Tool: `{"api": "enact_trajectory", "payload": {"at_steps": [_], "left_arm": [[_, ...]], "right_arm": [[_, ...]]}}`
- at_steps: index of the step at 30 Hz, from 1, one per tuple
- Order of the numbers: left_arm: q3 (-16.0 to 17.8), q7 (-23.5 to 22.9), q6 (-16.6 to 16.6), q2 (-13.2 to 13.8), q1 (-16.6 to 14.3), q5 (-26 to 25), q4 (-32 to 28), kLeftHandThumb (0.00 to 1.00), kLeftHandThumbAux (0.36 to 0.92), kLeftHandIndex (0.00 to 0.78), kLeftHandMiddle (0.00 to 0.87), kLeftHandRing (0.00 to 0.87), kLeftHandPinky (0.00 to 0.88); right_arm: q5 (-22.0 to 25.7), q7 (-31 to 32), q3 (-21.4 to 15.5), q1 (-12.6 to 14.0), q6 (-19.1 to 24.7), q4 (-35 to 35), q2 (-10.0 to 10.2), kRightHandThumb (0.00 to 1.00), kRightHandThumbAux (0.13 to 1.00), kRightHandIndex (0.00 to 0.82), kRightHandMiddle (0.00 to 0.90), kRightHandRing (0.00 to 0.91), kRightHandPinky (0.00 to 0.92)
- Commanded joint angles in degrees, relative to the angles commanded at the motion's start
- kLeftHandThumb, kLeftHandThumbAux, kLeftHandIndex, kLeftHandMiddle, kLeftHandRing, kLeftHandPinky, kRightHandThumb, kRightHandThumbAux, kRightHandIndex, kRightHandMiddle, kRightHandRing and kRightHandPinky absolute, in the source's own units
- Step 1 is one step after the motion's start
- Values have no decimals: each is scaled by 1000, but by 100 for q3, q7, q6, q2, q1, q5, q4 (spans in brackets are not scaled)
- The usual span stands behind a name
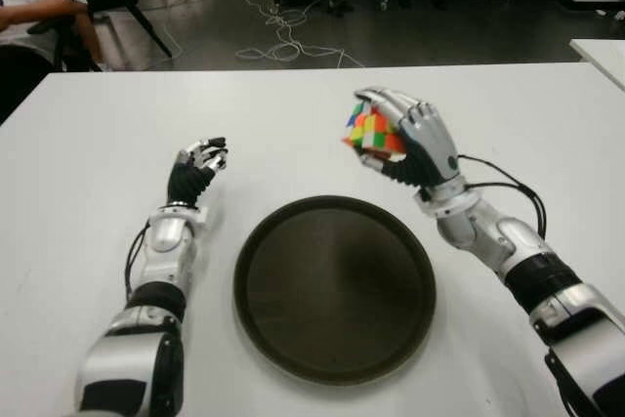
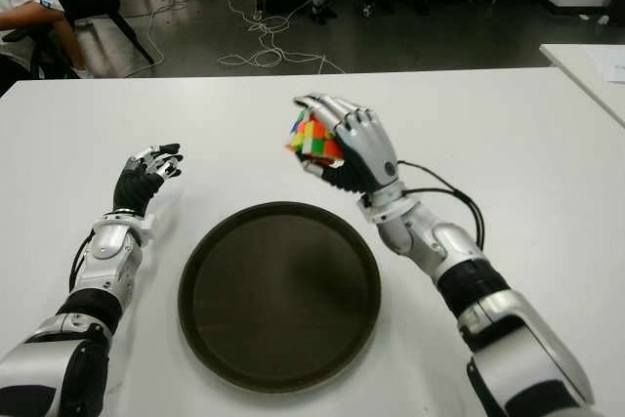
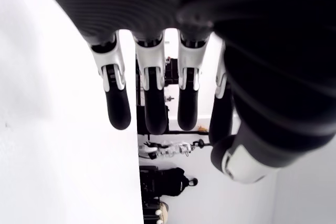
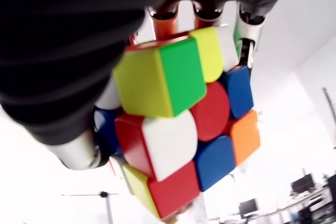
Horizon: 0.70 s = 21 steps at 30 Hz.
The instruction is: Pick up the Rubik's Cube and put it in the plate
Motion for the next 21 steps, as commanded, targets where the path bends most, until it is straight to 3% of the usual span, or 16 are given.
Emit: {"api": "enact_trajectory", "payload": {"at_steps": [10, 14, 21], "left_arm": [[-35, -49, -52, 16, 22, 29, -39, 686, 722, 399, 243, 231, 250], [-47, -73, -63, 34, 18, 44, -7, 682, 723, 399, 245, 232, 250], [-29, -121, -45, 53, 8, 24, 43, 683, 722, 399, 242, 232, 249]], "right_arm": [[8, 911, 149, 283, -202, -482, -41, 836, 685, 403, 480, 488, 506], [88, 1447, 251, 283, -321, -468, -30, 838, 684, 400, 494, 507, 537], [209, 2123, 230, 366, -358, -534, 28, 835, 685, 412, 469, 465, 481]]}}
